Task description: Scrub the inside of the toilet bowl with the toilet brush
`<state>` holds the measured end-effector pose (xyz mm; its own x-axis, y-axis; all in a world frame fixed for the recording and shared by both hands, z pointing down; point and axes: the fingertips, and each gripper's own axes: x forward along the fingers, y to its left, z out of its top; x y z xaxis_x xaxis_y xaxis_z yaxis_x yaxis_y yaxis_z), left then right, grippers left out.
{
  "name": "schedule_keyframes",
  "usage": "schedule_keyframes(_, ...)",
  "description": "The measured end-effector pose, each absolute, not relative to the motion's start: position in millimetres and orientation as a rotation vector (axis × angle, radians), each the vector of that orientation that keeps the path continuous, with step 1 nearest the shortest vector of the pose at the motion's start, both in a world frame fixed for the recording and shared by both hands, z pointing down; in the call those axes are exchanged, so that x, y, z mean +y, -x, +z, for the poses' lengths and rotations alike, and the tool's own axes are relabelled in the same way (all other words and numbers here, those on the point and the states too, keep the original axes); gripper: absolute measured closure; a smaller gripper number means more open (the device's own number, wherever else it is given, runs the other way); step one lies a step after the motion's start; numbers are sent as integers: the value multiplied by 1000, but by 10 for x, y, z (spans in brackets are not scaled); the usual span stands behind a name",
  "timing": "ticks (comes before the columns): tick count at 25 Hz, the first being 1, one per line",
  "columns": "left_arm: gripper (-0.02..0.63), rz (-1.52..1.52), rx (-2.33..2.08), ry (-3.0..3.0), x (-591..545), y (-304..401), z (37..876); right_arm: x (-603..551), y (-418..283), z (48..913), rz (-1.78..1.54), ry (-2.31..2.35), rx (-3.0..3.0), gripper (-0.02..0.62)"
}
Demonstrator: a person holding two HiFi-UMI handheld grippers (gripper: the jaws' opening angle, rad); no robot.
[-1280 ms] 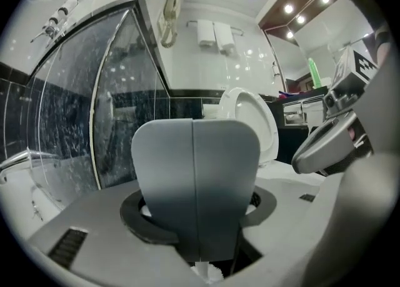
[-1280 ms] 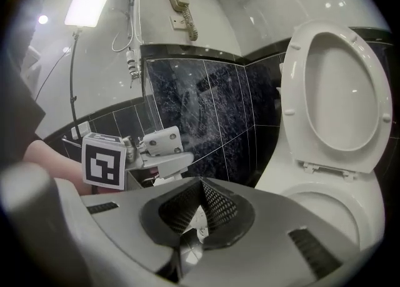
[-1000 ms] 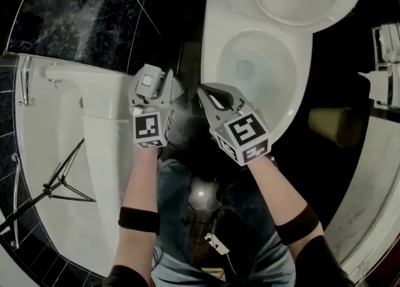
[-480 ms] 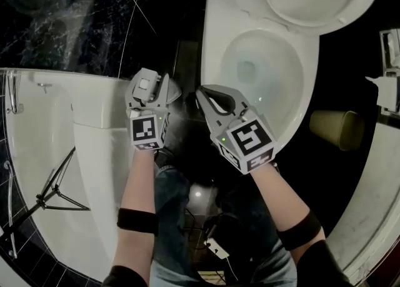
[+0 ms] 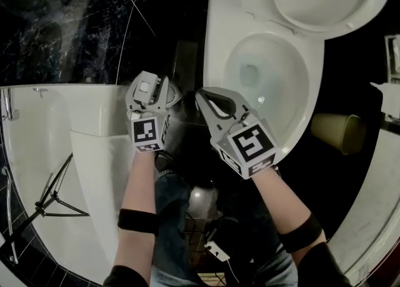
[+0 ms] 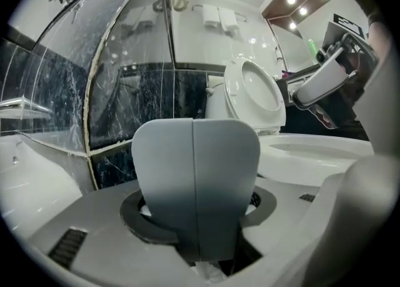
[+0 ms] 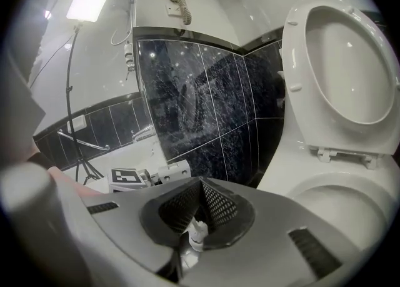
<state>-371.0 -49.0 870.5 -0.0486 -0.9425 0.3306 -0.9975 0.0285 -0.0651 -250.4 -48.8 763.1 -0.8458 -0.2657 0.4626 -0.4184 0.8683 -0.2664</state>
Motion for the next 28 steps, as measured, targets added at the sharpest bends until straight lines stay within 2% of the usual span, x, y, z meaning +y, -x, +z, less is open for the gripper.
schedule_keyframes(5,357,374,-2077,-2009,-571,3612,8720,-507,2560,7699,500,-498,-2623,591)
schedule_keyframes(21,346,506,-2003,-2001,-315,3505,9217,-494,2588,7724,492,-489,-2625,591)
schedule_keyframes(23,302,541,-1974,-1990,-283,3483,9276,-489,2584,7711,496,-488,-2627,591)
schedule_keyframes(28,126,585,-1897,-1977,-209,3453,9259,-471,2557,7641,512,-490,-2622,591)
